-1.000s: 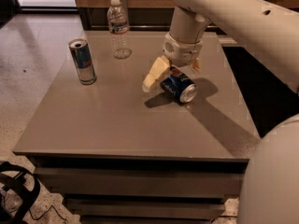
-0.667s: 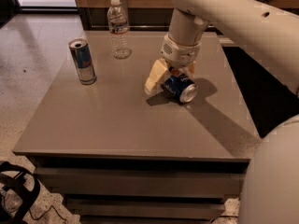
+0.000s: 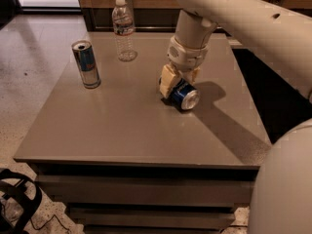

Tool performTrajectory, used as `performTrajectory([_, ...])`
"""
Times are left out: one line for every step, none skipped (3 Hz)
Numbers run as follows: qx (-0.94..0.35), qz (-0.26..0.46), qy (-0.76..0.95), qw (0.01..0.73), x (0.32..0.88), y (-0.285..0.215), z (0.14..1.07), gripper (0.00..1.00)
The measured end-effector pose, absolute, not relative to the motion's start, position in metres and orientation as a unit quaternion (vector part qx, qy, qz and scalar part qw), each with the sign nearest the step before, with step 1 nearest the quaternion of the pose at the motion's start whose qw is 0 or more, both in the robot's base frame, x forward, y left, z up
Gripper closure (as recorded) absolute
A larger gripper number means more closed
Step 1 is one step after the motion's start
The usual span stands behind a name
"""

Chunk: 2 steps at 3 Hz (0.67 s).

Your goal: Pick pepsi can

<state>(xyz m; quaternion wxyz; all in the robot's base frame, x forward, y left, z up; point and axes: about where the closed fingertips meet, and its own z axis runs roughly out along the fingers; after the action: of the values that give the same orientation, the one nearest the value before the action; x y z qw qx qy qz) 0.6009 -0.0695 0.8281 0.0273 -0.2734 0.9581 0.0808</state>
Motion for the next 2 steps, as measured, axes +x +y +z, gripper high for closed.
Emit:
performTrajectory([-0.274, 0.081, 0.958, 0.028, 0.6019, -0.0682, 0.8267, 0.86])
performTrajectory([-0.274, 0.082, 0.958, 0.030, 0.6029, -0.0669, 0.8253, 1.00])
